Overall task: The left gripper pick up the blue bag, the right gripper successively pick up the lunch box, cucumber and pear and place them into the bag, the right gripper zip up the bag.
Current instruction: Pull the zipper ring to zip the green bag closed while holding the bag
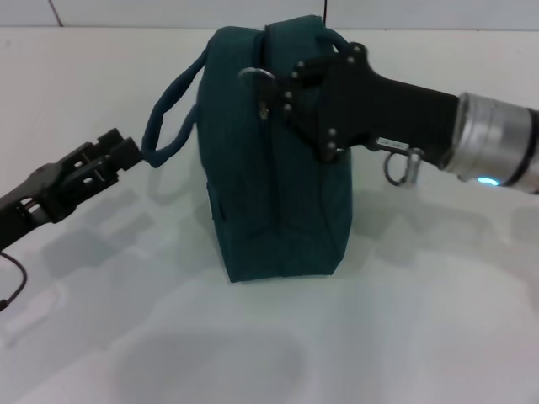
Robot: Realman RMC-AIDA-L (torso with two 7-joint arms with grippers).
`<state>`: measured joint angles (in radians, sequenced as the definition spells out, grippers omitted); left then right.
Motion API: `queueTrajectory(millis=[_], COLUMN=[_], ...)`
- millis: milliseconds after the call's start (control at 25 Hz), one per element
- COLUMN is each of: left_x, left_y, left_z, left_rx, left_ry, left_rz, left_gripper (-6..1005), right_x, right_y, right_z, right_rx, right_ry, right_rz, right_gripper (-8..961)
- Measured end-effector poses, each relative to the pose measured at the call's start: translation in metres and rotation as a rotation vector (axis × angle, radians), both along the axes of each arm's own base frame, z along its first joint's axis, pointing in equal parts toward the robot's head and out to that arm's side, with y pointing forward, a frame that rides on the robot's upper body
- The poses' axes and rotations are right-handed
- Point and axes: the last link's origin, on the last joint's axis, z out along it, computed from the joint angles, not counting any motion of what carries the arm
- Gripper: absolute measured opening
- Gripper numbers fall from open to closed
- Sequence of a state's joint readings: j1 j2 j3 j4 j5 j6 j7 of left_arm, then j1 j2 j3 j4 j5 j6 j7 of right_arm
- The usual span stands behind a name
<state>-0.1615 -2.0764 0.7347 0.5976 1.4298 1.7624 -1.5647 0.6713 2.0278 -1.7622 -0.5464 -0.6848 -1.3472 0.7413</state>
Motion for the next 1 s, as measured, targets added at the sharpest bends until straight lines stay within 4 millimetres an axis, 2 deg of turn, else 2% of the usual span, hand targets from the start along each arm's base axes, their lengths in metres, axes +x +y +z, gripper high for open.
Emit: queueTrajectory(millis=[240, 520, 680, 1000], left_x=[-0.004, -0.002, -0.004, -0.008], left_y=[-0.001, 0.000, 0.001, 0.000], left_z=[0.004, 0.003, 0.002, -0.007], left_rx=[0.029, 0.026, 0.024, 0.004], left_ry=[-0.009, -0.008, -0.002, 0.038], left_rz=[0.021, 0.016, 0.029, 0.045], left_gripper=[860, 854, 851, 844], right_x=[-0.025, -0.046, -0.049, -0.043], right_y=[0.004, 0.007, 0.008, 0.008], right_z=[-0.014, -0.021, -0.024, -0.026], right_rx=[0.012, 0.037, 0.038, 0.039], right_ry=[-0.045, -0.050, -0.068, -0.081], right_rz=[0.060, 0.105, 0.111, 0.093], right_gripper=[33, 35, 37, 39])
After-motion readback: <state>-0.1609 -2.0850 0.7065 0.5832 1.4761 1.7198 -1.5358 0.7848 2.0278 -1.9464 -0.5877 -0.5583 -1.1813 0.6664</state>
